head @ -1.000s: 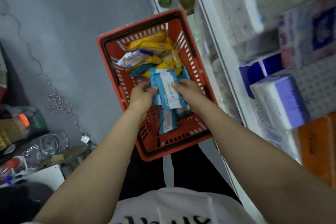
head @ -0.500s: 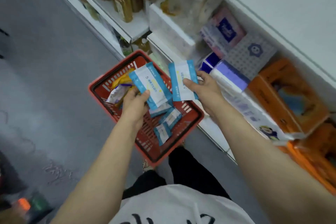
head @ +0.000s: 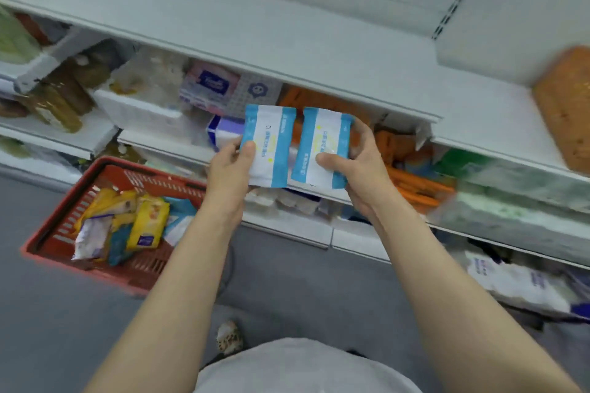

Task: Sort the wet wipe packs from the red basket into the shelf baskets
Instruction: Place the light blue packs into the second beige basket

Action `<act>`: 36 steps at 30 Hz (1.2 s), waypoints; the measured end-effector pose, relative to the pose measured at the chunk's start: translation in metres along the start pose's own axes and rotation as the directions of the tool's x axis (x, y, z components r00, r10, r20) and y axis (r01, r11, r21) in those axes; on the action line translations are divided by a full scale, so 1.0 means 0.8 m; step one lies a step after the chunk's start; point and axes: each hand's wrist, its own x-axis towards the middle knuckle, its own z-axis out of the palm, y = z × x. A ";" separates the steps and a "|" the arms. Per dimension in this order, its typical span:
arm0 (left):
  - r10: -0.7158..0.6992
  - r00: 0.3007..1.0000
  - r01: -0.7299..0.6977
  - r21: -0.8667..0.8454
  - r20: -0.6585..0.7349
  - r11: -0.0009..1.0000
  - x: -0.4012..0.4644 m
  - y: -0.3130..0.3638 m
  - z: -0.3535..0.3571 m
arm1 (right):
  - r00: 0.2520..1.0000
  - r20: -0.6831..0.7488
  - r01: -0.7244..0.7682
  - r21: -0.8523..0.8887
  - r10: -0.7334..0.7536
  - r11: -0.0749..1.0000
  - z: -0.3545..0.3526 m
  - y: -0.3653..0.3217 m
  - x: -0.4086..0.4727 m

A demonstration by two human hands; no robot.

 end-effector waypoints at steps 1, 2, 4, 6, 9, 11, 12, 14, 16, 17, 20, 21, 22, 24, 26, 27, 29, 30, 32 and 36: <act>0.020 0.999 -0.021 0.014 0.037 1.000 -0.011 0.003 0.032 | 0.999 -0.038 0.035 0.018 -0.034 0.999 -0.032 -0.014 -0.009; 0.043 0.996 -0.045 0.024 0.075 0.999 -0.024 0.006 0.067 | 0.995 -0.075 0.068 0.032 -0.066 0.997 -0.066 -0.028 -0.018; 0.090 0.985 -0.093 0.014 0.150 0.996 -0.052 0.010 0.141 | 0.981 -0.160 0.116 0.016 -0.112 0.993 -0.137 -0.059 -0.036; 0.133 0.966 -0.138 0.006 0.222 0.990 -0.083 0.012 0.219 | 0.950 -0.278 0.145 -0.019 -0.145 0.989 -0.216 -0.090 -0.056; 0.165 0.924 -0.189 0.037 0.344 0.981 -0.124 0.009 0.333 | 0.879 -0.439 0.188 -0.041 -0.187 0.981 -0.337 -0.134 -0.086; 0.177 0.899 -0.220 0.064 0.401 0.973 -0.149 0.004 0.400 | 0.843 -0.494 0.222 -0.039 -0.212 0.974 -0.406 -0.154 -0.109; 0.178 0.885 -0.229 0.068 0.431 0.971 -0.161 0.001 0.432 | 0.827 -0.515 0.245 -0.030 -0.225 0.969 -0.436 -0.161 -0.118; 0.174 0.857 -0.245 0.086 0.485 0.966 -0.184 -0.006 0.487 | 0.800 -0.540 0.302 -0.009 -0.259 0.953 -0.486 -0.172 -0.135; 0.166 0.843 -0.255 0.107 0.512 0.961 -0.197 -0.011 0.534 | 0.774 -0.554 0.352 -0.023 -0.305 0.936 -0.529 -0.183 -0.144; 0.167 0.839 -0.260 0.111 0.519 0.959 -0.201 -0.012 0.556 | 0.762 -0.564 0.363 -0.035 -0.318 0.931 -0.549 -0.189 -0.148; 0.186 0.811 -0.283 0.094 0.555 0.954 -0.204 -0.010 0.625 | 0.716 -0.616 0.379 -0.053 -0.329 0.924 -0.614 -0.210 -0.152; 0.192 0.799 -0.289 0.083 0.570 0.954 -0.205 -0.009 0.643 | 0.703 -0.630 0.382 -0.058 -0.331 0.922 -0.632 -0.216 -0.150; 0.202 0.787 -0.293 0.065 0.584 0.954 -0.203 -0.009 0.661 | 0.689 -0.643 0.386 -0.065 -0.335 0.920 -0.650 -0.222 -0.147; 0.217 0.759 -0.289 0.019 0.613 0.957 -0.200 -0.010 0.706 | 0.653 -0.668 0.392 -0.104 -0.356 0.914 -0.693 -0.241 -0.139; 0.230 0.752 -0.284 -0.010 0.617 0.959 -0.194 -0.015 0.752 | 0.634 -0.671 0.390 -0.153 -0.386 0.908 -0.737 -0.261 -0.127; 0.231 0.758 -0.277 -0.020 0.609 0.961 -0.189 -0.018 0.775 | 0.631 -0.668 0.385 -0.173 -0.395 0.907 -0.757 -0.271 -0.120; 0.233 0.778 -0.260 -0.038 0.584 0.965 -0.177 -0.023 0.821 | 0.623 -0.675 0.362 -0.201 -0.396 0.910 -0.797 -0.292 -0.102; 0.229 0.790 -0.254 -0.035 0.570 0.966 -0.170 -0.027 0.842 | 0.617 -0.684 0.339 -0.215 -0.388 0.916 -0.815 -0.301 -0.093; 0.219 0.810 -0.236 -0.039 0.543 0.971 -0.161 -0.029 0.882 | 0.610 -0.701 0.286 -0.240 -0.369 0.928 -0.850 -0.316 -0.073; 0.227 0.817 -0.223 -0.072 0.530 0.972 -0.150 -0.028 0.948 | 0.622 -0.707 0.270 -0.208 -0.335 0.940 -0.903 -0.337 -0.039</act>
